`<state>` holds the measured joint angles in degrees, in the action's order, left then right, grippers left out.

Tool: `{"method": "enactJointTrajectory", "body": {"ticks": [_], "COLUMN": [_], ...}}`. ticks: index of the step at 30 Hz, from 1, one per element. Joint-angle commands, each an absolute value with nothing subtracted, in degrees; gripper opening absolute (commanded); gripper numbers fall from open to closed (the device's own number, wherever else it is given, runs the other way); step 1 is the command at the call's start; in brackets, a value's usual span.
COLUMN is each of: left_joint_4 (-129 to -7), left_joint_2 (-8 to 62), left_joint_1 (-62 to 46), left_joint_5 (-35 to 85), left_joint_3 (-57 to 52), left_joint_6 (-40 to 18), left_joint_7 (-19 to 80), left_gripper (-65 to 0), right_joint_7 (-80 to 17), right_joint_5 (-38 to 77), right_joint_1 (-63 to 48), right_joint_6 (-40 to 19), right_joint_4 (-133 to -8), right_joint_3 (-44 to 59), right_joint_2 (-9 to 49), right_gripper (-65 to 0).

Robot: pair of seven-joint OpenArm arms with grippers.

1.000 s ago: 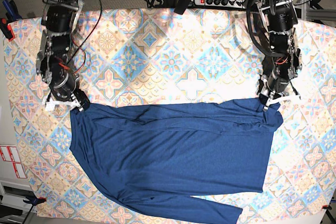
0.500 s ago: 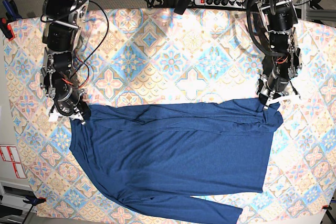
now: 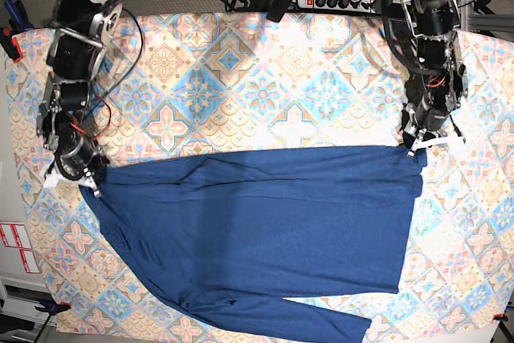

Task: Fold the T-shirt properly
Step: 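Pull both grippers back toward the robot, dragging the shirt along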

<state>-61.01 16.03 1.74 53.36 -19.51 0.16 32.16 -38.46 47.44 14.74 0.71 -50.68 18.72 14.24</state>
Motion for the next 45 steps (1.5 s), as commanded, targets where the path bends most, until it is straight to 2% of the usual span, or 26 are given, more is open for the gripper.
{"method": "enactJointTrajectory", "body": {"ticks": [1, 8, 13, 27, 38, 45], "left_joint_4": [-62.5, -63.1, -68.6, -81.2, -90.4, -94.1], "left_joint_2": [18.1, 19.6, 19.4, 19.6, 19.8, 19.8], "left_joint_1": [3.0, 2.2, -1.2, -12.9, -24.5, -31.8], "left_joint_5": [53.4, 53.9, 53.9, 53.9, 53.9, 53.9], "left_joint_3": [-18.8, -16.0, -16.0, -16.0, -16.2, -16.6], "left_joint_6": [-0.3, -0.3, -0.3, -0.3, -0.3, -0.3], "left_joint_7": [31.3, 31.3, 34.4, 34.8, 34.8, 34.7], "left_gripper": [-65.0, -65.0, -65.0, -65.0, -65.0, -65.0], "right_joint_7": [-38.1, -38.1, -38.2, -38.3, -49.1, -52.6], "right_joint_5": [48.0, 48.1, 48.1, 48.1, 48.0, 48.0], "right_joint_1": [15.7, 11.6, 7.8, -2.3, -3.6, -6.6], "right_joint_6": [0.0, 0.0, 0.0, 0.0, 0.0, 0.0], "right_joint_4": [-51.4, -55.1, -61.1, -69.3, -69.9, -69.8], "right_joint_3": [19.2, 19.9, 19.9, 22.8, 34.1, 35.1], "right_joint_2": [14.5, 14.8, 14.9, 15.0, 15.0, 15.0], "right_gripper": [-64.5, -64.5, -64.6, -64.6, -64.6, -64.6]}}
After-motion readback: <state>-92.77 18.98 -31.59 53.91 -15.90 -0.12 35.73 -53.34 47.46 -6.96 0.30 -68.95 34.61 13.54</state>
